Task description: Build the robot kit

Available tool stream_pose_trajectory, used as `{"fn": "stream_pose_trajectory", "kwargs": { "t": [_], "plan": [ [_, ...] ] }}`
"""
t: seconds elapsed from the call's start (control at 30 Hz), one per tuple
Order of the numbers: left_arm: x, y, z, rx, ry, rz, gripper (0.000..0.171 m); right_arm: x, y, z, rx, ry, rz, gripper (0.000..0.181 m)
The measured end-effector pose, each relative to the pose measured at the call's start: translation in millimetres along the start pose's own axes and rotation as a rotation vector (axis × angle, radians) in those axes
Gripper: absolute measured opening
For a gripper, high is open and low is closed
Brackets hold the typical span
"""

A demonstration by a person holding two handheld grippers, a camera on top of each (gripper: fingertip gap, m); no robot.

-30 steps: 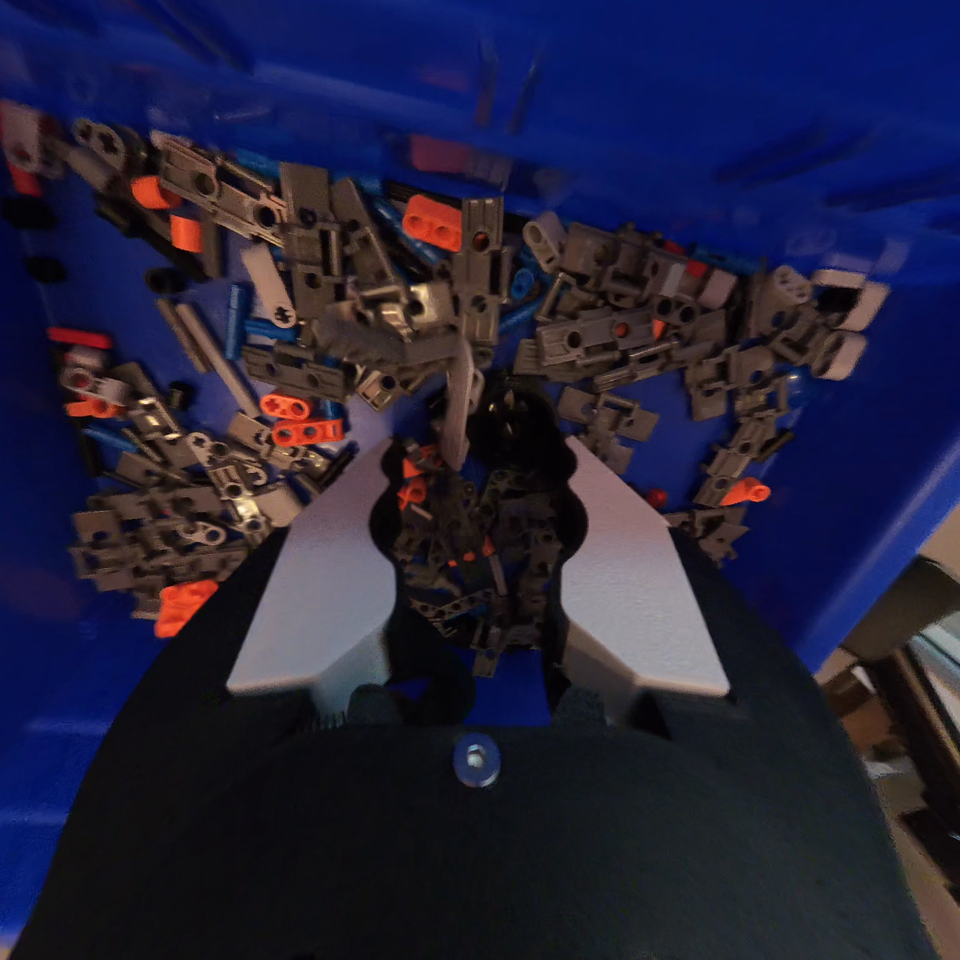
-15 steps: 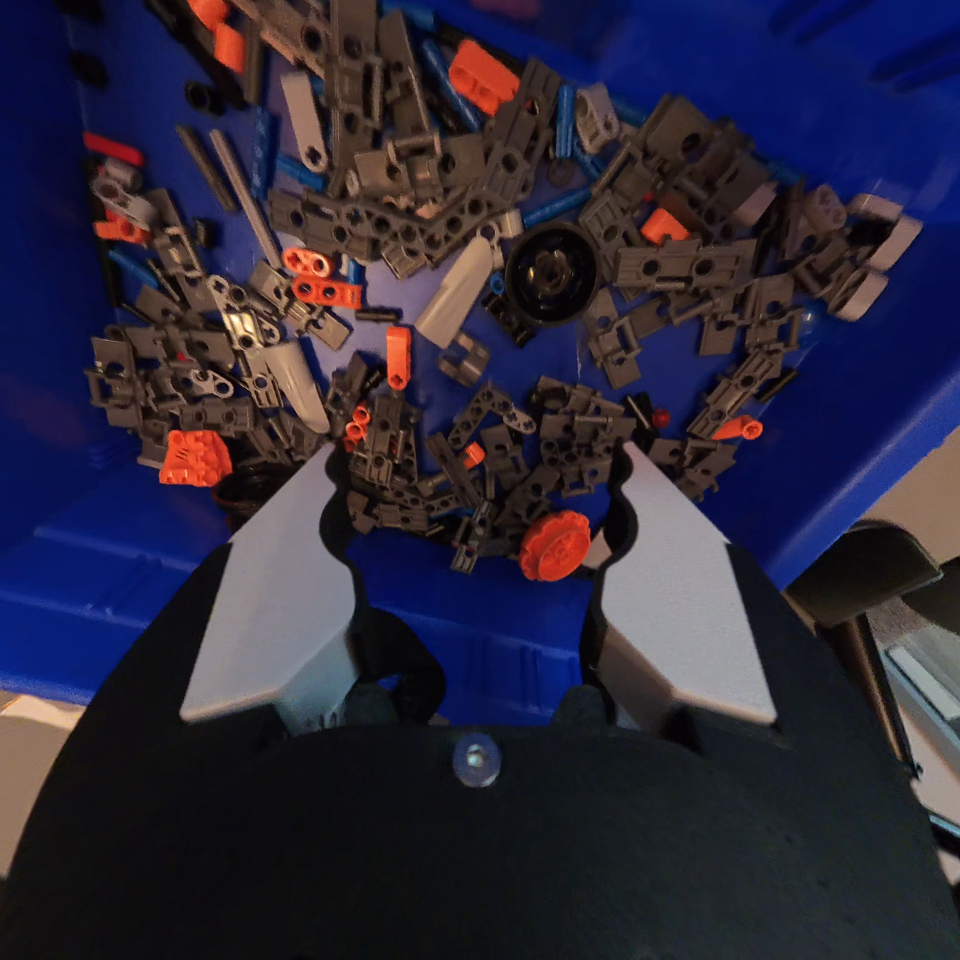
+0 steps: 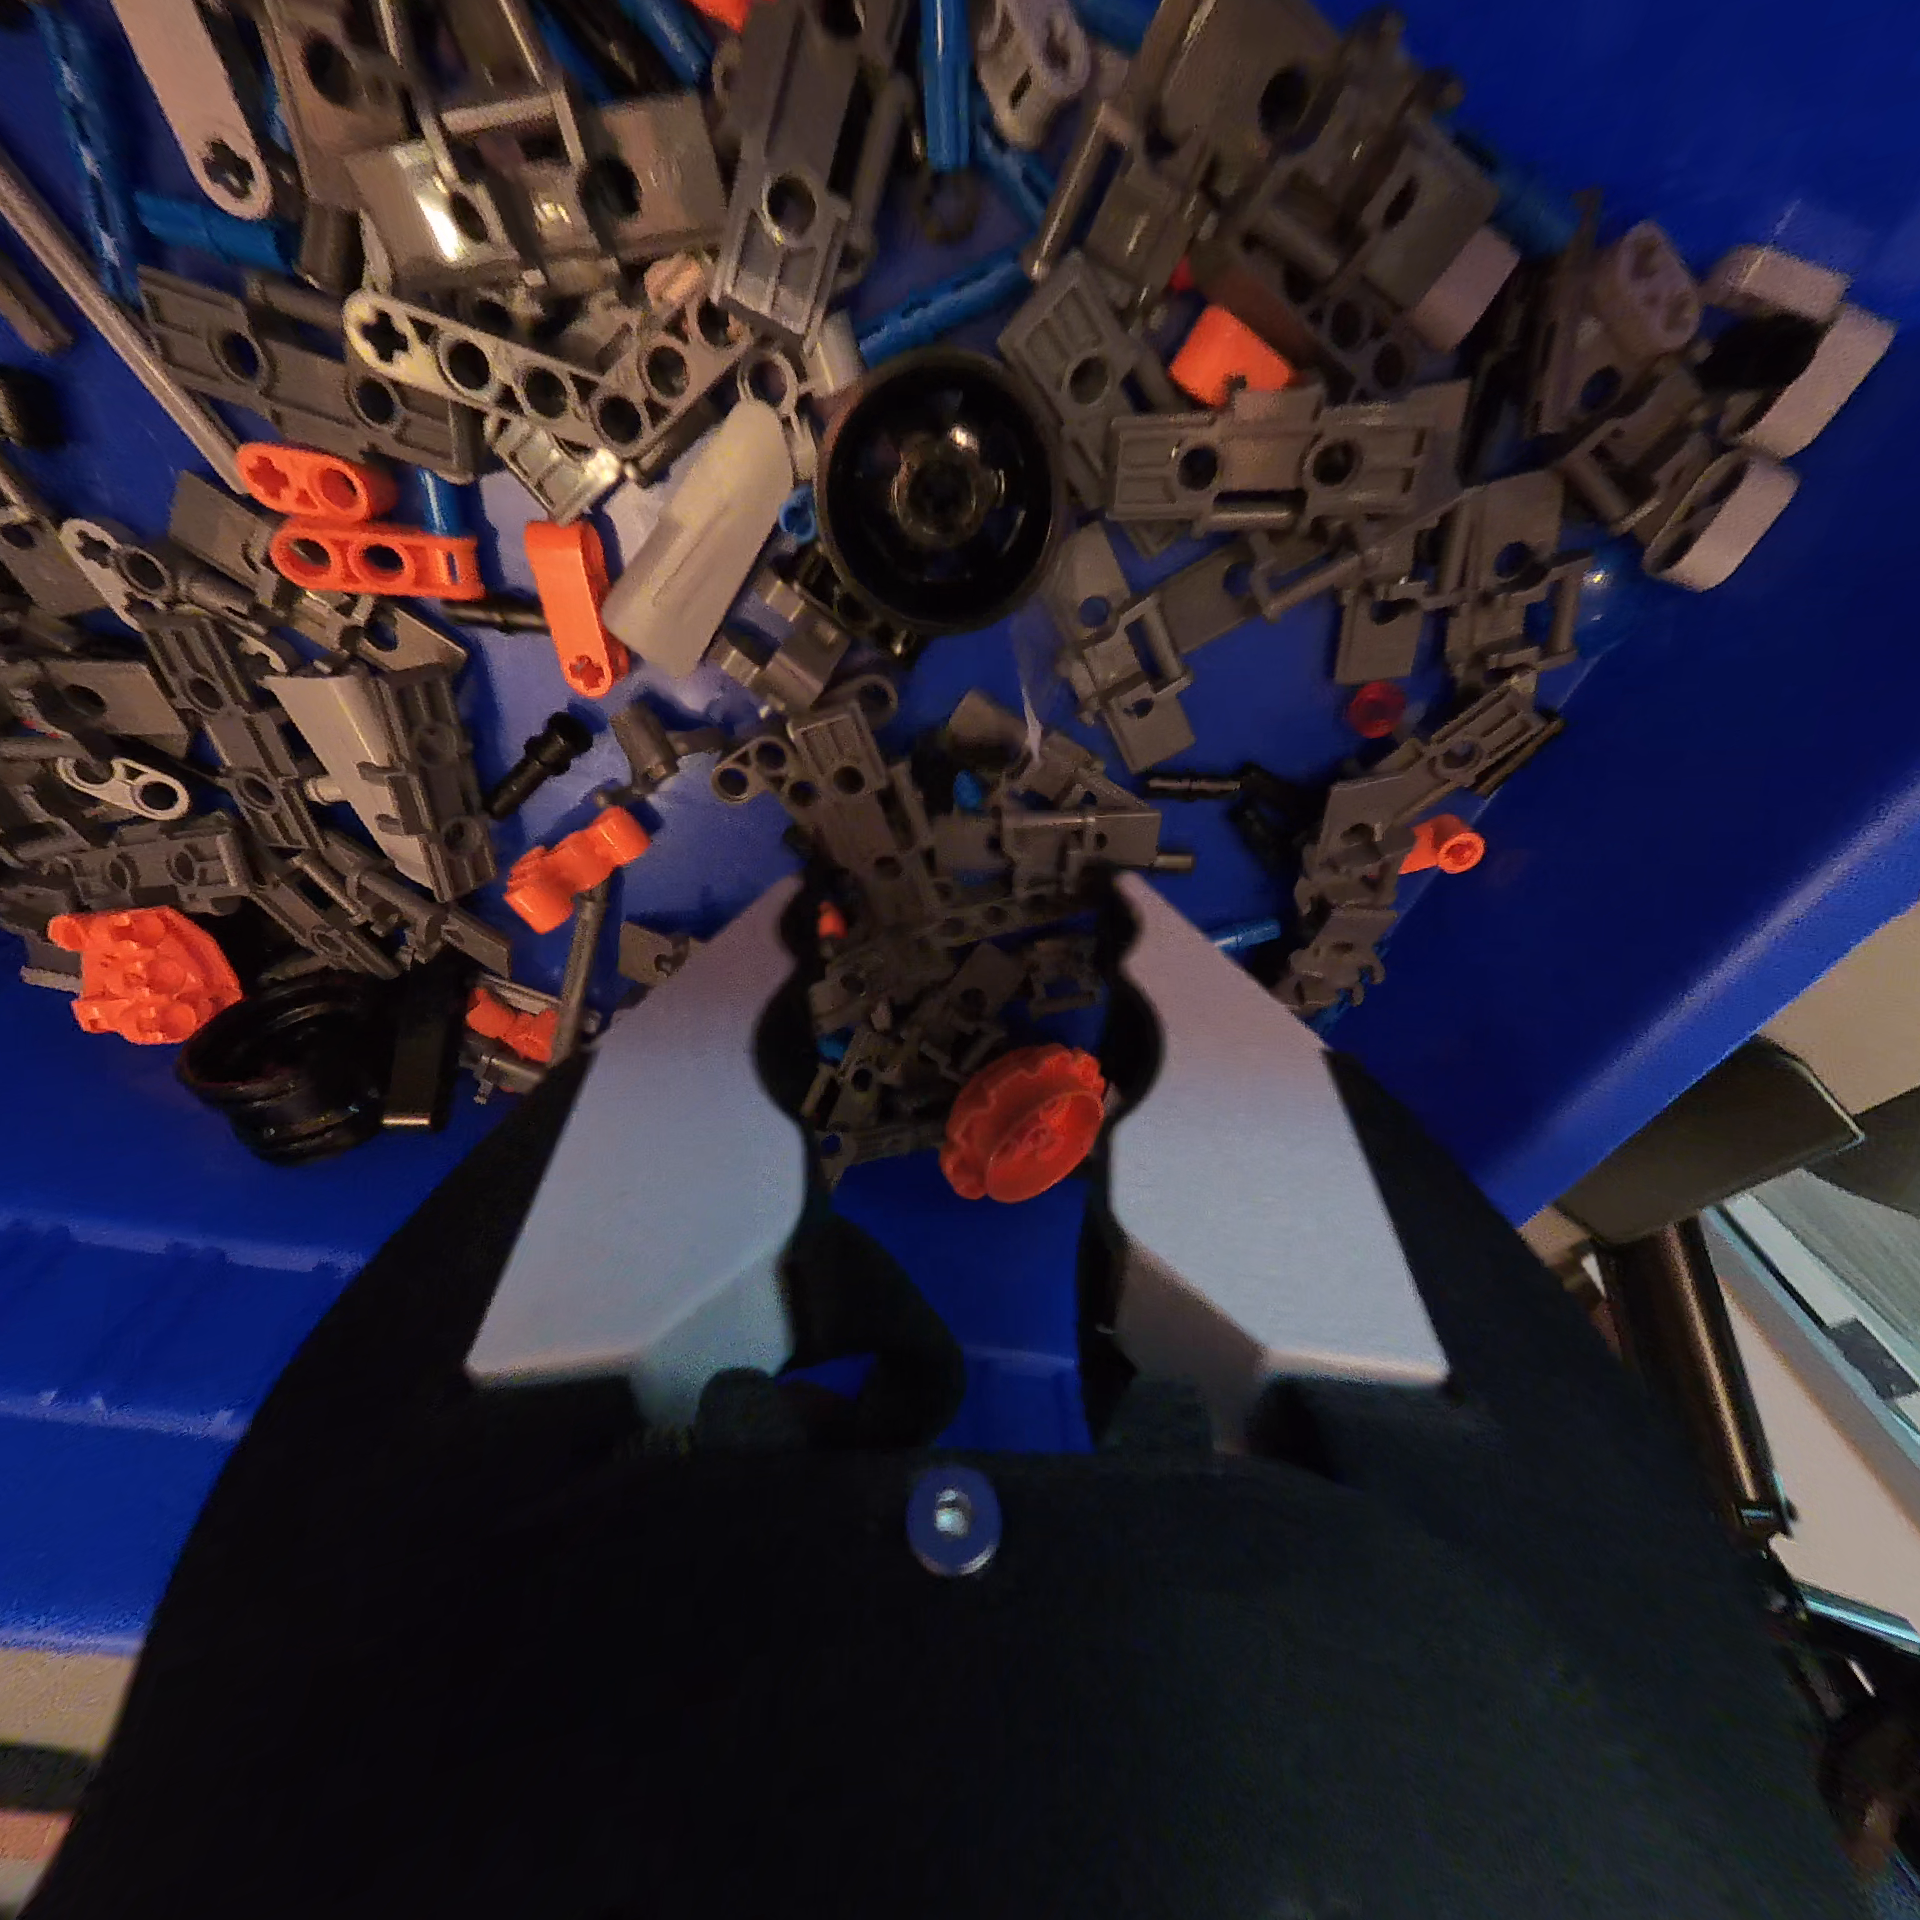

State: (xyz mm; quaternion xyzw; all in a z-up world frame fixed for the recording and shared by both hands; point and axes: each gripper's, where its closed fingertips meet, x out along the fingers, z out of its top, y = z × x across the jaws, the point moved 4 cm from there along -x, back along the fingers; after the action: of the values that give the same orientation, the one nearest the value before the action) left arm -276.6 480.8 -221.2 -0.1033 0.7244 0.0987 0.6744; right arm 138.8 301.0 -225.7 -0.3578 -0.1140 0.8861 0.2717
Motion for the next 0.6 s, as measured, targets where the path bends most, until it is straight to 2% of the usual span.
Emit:
{"fn": "stream_pose_trajectory", "kwargs": {
  "t": [0.03,0.3,0.33,0.47,0.6],
  "plan": [
    [-0.5,0.0,1.8,-0.003,-0.017,0.002,0.045,0.0,0.0,0.0,0.001,0.000,0.000,0.010],
    [-3.6,-2.9,2.3,0.026,-0.058,0.054,0.042,-0.2,0.2,0.1,0.000,0.000,0.000,0.010],
    [-6.9,-4.0,5.0,0.018,-0.083,0.056,0.032,-0.2,0.3,0.1,0.000,0.000,0.000,0.010],
    [-3.1,-2.3,2.3,0.041,-0.055,0.105,0.032,-0.2,0.3,0.0,0.002,-0.001,0.002,0.010],
    [-8.9,-2.0,5.9,0.035,-0.100,0.110,0.031,-0.4,0.2,-0.1,0.003,-0.001,0.003,0.010]
  ]
}}
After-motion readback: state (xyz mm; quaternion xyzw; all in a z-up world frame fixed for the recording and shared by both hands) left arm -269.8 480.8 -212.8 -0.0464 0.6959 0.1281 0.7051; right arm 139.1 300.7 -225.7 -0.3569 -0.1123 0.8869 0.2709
